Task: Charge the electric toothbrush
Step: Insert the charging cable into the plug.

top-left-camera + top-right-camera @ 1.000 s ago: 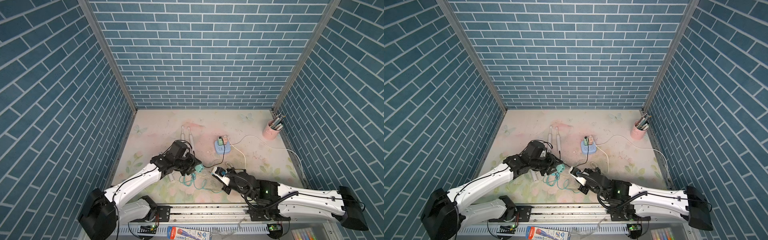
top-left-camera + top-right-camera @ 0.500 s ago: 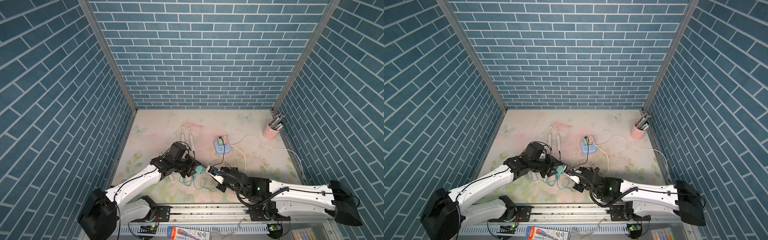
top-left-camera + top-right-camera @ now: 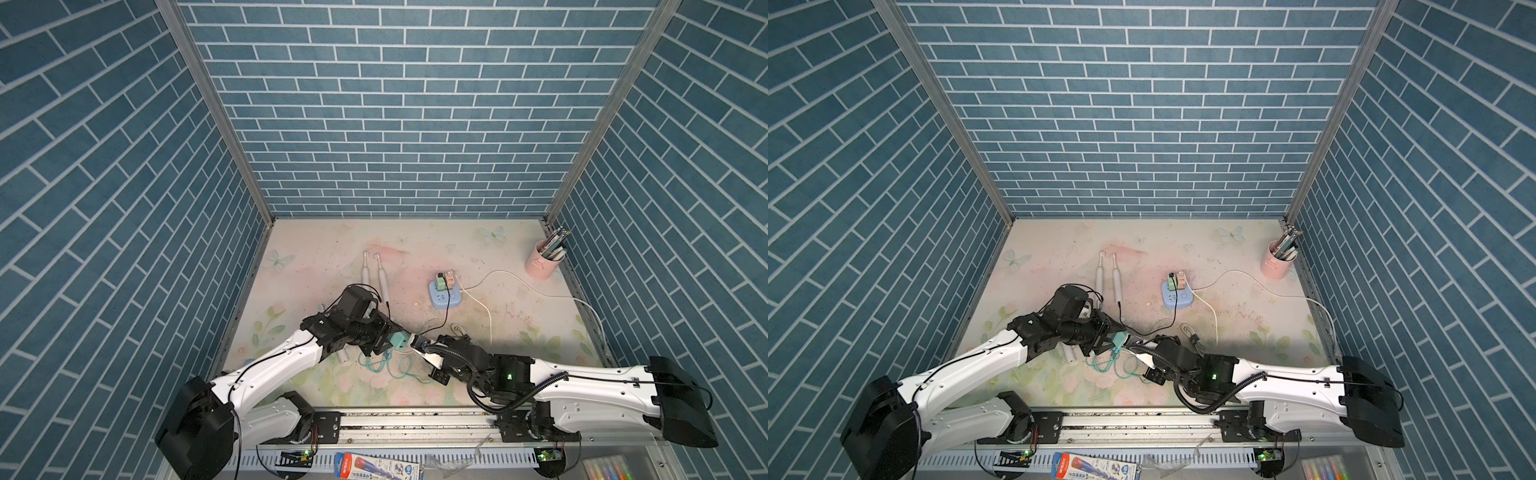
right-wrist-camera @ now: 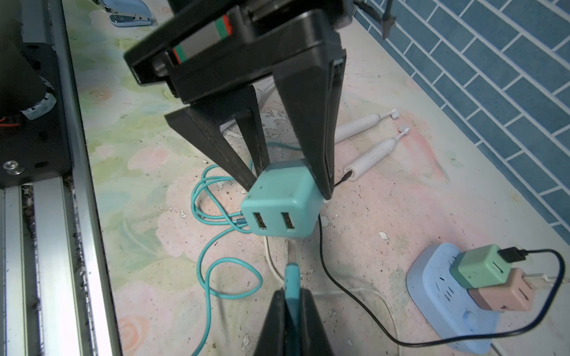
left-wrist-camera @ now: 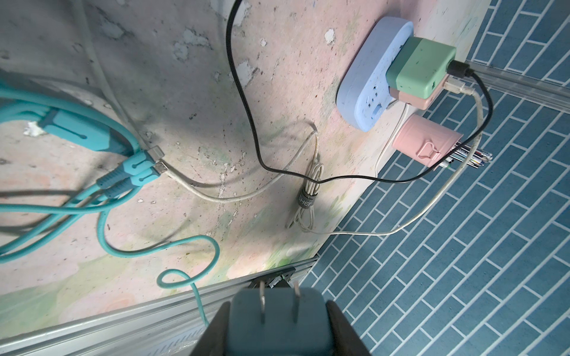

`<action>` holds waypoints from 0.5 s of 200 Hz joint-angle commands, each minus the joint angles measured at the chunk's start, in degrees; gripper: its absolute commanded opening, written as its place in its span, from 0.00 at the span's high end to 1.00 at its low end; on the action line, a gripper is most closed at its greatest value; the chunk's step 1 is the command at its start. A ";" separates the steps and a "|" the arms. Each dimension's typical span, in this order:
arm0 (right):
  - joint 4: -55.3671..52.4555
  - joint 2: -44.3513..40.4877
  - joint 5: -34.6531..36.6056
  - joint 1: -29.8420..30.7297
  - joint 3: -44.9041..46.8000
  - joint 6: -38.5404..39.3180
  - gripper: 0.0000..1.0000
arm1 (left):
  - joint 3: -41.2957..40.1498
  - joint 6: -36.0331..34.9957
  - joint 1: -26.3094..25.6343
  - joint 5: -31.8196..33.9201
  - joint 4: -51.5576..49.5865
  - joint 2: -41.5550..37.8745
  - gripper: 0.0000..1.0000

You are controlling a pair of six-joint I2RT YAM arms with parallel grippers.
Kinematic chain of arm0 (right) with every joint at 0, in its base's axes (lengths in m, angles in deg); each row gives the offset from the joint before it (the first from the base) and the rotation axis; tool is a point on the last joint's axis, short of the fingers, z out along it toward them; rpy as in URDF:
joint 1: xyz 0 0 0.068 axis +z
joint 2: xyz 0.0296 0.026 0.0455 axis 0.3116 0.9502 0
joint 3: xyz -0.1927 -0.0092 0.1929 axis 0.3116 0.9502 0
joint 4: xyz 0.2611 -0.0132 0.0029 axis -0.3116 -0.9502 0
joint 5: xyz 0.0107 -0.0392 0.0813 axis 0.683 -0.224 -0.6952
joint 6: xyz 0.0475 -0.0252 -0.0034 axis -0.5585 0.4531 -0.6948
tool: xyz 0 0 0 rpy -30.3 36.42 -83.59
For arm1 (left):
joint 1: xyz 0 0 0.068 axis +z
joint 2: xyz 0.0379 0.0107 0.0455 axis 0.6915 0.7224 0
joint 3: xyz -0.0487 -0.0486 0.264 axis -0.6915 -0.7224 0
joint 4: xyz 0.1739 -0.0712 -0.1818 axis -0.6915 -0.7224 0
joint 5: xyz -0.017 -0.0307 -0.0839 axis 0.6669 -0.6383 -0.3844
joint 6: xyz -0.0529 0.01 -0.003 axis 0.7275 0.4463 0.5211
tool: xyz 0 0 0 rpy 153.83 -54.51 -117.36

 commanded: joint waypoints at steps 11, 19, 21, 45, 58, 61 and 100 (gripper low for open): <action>0.25 -0.42 1.95 0.93 -2.49 1.24 1.00 | -1.19 0.20 0.59 -0.54 0.97 -0.01 1.00; 0.61 -1.66 1.36 0.93 -1.61 0.42 1.00 | -1.54 0.25 0.66 -0.76 1.64 -0.12 1.00; 0.74 -2.19 1.15 0.97 -1.34 0.29 1.00 | -1.68 0.26 0.71 -0.82 1.97 -0.06 1.00; 2.21 -5.90 -1.48 0.93 1.55 -0.92 1.00 | -2.87 0.65 1.31 -1.25 4.46 -0.73 1.00; 1.32 -5.57 -0.73 0.97 1.57 -1.21 1.00 | -3.41 0.97 1.71 -1.68 6.14 -0.86 1.00; 1.00 -5.37 -0.45 0.93 1.47 -1.28 1.00 | -3.51 0.97 1.73 -1.83 6.42 -0.86 1.00; 1.62 -2.58 -0.29 0.96 0.96 -1.10 1.00 | -3.65 1.06 1.96 -2.54 7.24 -0.91 1.00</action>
